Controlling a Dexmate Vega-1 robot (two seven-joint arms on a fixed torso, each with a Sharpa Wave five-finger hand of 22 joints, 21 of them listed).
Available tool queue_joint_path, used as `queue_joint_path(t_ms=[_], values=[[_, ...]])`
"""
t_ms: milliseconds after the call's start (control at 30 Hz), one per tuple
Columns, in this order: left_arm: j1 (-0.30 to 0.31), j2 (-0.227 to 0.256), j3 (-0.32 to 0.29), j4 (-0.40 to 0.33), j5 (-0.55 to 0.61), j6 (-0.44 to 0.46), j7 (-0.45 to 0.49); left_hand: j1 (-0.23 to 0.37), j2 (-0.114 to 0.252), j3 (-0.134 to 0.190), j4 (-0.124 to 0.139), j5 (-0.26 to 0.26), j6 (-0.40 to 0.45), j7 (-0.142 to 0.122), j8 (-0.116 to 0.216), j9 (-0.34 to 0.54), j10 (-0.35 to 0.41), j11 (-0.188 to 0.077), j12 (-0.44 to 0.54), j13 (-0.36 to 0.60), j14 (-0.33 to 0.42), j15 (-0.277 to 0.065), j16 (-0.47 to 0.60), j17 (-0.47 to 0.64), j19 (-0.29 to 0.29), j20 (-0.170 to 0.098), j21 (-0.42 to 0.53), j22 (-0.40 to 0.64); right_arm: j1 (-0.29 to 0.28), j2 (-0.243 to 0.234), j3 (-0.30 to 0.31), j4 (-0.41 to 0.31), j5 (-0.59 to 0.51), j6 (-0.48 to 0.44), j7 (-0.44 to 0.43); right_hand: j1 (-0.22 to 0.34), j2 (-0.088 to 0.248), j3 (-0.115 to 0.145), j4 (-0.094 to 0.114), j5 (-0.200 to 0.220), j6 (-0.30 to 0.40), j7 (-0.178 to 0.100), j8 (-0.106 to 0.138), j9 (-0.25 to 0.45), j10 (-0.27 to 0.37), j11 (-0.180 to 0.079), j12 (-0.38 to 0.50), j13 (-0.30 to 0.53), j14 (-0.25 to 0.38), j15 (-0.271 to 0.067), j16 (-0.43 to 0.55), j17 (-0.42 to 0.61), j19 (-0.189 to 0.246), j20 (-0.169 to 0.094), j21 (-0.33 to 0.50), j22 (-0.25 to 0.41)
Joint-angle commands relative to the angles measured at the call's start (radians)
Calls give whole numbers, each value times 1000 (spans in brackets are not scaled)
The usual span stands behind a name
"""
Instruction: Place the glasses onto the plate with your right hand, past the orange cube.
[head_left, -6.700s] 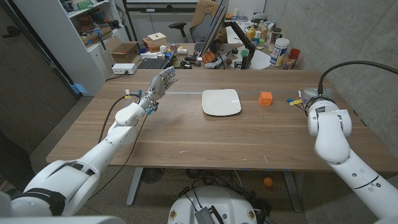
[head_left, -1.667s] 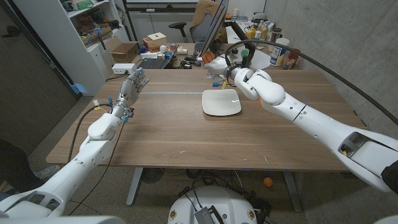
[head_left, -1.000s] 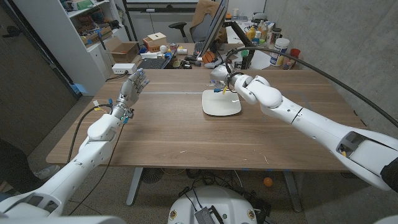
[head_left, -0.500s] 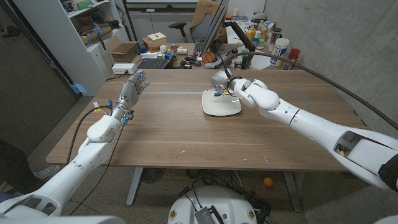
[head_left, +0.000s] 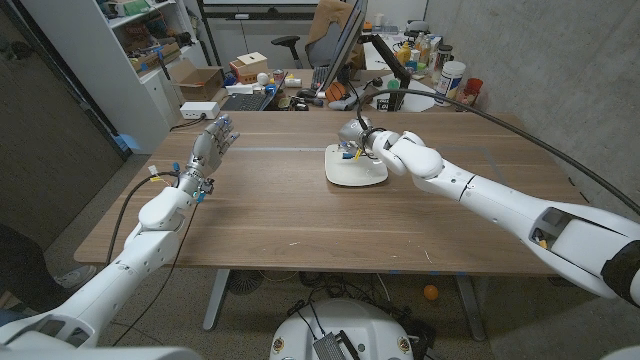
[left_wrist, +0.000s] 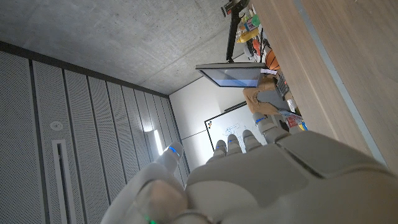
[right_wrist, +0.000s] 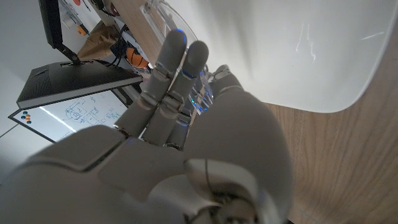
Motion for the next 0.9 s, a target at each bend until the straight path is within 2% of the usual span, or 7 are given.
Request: queue_joint_path(t_ms=[33,767,900], values=[[-16,-9,6,29,-3,2,-15,4,109,-4,0,5,2,4,4,5,-22,6,8,3,-22,3,0,4,1,12,5,2,24,27,-42,62,15,9,-11,45,45,3,4,7,6,1,8,3,29,-24,3,4,10,-3,-2,3,-5,-87,8,-1],[-49,-25,12,90,-9,-5,-41,4,109,-4,0,6,1,5,3,5,-23,5,8,3,-22,2,0,4,2,11,6,2,74,77,-108,157,50,24,-26,50,46,4,4,7,5,2,6,4,31,-22,0,5,13,-4,-8,1,-12,-87,36,-21],[-50,-25,11,96,-11,-8,-43,4,109,-4,0,6,1,5,3,5,-23,5,8,3,-23,2,0,4,2,11,6,2,82,82,-119,164,48,17,-23,51,46,4,4,7,-6,1,1,3,24,-28,-1,8,15,-3,-9,1,-14,-87,43,-26]])
